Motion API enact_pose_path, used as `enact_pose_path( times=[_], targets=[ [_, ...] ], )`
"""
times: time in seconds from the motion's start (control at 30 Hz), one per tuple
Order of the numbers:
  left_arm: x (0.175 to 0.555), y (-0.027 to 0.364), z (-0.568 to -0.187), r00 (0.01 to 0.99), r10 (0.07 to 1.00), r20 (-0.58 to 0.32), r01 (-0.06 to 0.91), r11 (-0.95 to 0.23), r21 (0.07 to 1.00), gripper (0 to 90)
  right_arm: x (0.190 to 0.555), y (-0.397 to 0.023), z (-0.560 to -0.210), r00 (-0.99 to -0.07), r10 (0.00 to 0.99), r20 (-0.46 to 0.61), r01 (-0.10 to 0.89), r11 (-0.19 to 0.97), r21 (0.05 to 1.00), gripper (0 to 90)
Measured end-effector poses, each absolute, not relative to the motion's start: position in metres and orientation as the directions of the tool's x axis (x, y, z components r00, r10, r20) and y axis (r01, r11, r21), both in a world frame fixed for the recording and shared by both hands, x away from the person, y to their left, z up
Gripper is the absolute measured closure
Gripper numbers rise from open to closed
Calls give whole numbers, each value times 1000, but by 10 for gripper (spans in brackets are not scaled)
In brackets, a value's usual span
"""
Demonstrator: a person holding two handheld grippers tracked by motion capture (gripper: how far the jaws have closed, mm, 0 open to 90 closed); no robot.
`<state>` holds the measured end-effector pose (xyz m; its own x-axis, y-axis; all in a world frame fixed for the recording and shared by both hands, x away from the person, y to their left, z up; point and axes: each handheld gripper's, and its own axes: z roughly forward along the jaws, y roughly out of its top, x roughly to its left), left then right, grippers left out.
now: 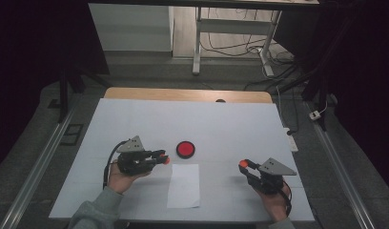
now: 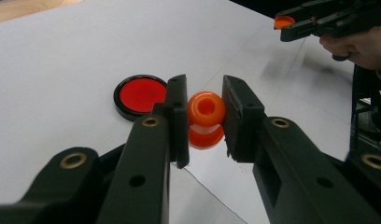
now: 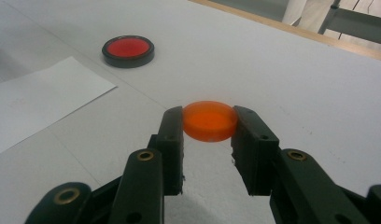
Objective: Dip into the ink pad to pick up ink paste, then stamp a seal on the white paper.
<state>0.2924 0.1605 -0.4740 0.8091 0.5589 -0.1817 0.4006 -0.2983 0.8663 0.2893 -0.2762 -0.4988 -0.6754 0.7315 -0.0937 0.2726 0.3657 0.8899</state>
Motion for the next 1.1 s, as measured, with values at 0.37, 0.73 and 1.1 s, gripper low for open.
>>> enact_pose_path(
  times=[0.37,0.73,1.1],
  targets=[
    [287,148,-474,827,536,-169,383,-318,867,724,289,-278,-499,-672,735,-92,274,363,891,643],
    [283,136,-478,839,519,-165,378,-337,862,724,289,-279,-499,-672,734,-97,271,366,890,643],
    [281,125,-482,852,501,-154,370,-367,853,724,290,-279,-499,-672,734,-95,270,363,892,643]
  ],
)
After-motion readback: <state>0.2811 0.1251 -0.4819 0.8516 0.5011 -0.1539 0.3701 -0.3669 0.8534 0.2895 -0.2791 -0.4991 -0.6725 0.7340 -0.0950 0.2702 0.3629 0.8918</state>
